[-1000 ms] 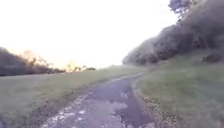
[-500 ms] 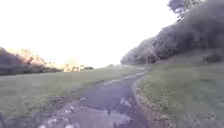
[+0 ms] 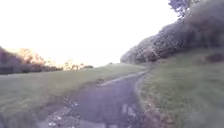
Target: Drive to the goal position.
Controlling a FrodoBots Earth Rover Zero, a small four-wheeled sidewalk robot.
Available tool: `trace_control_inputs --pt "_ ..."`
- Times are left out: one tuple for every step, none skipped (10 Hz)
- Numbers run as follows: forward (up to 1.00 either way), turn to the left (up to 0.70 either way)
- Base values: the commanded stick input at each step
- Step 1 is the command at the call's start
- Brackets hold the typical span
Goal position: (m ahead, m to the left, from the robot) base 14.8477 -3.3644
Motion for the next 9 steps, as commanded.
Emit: trace_control_inputs --pt "0.7 0.0" --pt "0.7 0.0" --pt "0.7 0.0" --pt "0.7 0.0" --pt "0.7 0.0" --pt "0.7 0.0" --pt "0.7 0.0" --pt "0.7 0.0" --pt "0.7 0.0"
